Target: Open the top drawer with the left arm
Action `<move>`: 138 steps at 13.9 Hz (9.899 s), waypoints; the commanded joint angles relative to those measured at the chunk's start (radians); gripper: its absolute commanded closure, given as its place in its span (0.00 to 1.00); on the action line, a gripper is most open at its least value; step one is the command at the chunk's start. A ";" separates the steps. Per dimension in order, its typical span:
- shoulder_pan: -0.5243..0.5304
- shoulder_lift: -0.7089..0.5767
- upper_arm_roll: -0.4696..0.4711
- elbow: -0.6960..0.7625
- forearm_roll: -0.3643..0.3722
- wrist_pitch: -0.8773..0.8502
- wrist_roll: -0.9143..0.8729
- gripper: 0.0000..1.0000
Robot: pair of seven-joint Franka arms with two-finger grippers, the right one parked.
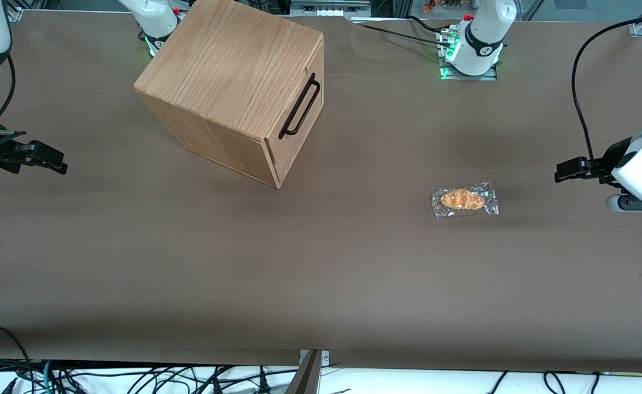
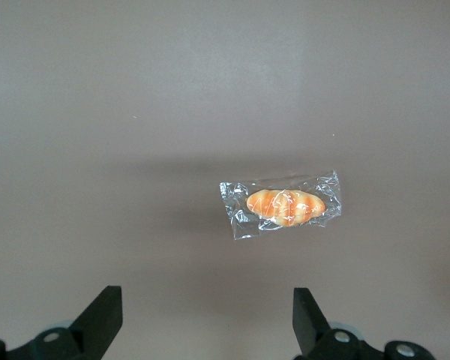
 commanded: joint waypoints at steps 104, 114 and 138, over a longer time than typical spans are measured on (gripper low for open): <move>-0.445 0.216 -0.490 -0.073 -0.152 0.329 -0.602 0.00; -0.435 0.211 -0.490 -0.079 -0.109 0.330 -0.604 0.00; -0.287 0.153 -0.488 -0.139 -0.060 0.271 -0.602 0.00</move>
